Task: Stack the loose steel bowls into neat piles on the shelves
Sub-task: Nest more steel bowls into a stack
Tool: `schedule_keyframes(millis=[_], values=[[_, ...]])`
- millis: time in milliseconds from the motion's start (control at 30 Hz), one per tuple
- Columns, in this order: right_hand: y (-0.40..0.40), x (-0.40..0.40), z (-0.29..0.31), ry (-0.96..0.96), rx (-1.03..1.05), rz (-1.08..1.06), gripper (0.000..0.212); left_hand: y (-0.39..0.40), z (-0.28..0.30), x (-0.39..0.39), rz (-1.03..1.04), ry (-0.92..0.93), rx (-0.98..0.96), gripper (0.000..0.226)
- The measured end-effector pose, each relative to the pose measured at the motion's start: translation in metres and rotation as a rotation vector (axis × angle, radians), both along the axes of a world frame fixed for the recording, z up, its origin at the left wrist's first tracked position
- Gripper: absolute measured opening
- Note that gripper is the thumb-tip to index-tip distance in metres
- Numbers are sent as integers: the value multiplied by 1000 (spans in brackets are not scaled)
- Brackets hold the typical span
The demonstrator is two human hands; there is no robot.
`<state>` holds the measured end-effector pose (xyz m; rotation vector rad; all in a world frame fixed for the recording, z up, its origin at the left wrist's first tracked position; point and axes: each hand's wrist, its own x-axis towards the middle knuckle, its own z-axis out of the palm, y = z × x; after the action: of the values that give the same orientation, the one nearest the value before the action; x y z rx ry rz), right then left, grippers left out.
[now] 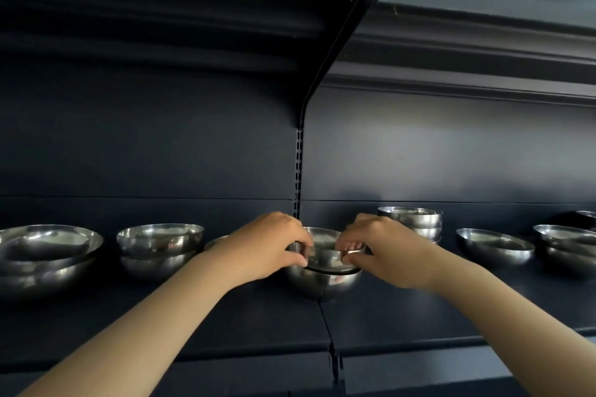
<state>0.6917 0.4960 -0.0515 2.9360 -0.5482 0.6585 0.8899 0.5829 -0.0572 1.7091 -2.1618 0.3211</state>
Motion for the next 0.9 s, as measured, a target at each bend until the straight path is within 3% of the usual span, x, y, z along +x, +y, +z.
schedule_keyframes(millis=[467,633,733,900], values=[[0,1,-15,-2,-102,86,14,8,1,-4,10,-61,65,19],[-4,-1,-15,-9,12,65,21,7,2,0,13,-54,106,21],[-10,-3,-14,44,33,23,27,2,0,6,40,-64,163,36],[-14,-1,-13,113,16,-5,22,-8,-4,8,47,-104,156,19]])
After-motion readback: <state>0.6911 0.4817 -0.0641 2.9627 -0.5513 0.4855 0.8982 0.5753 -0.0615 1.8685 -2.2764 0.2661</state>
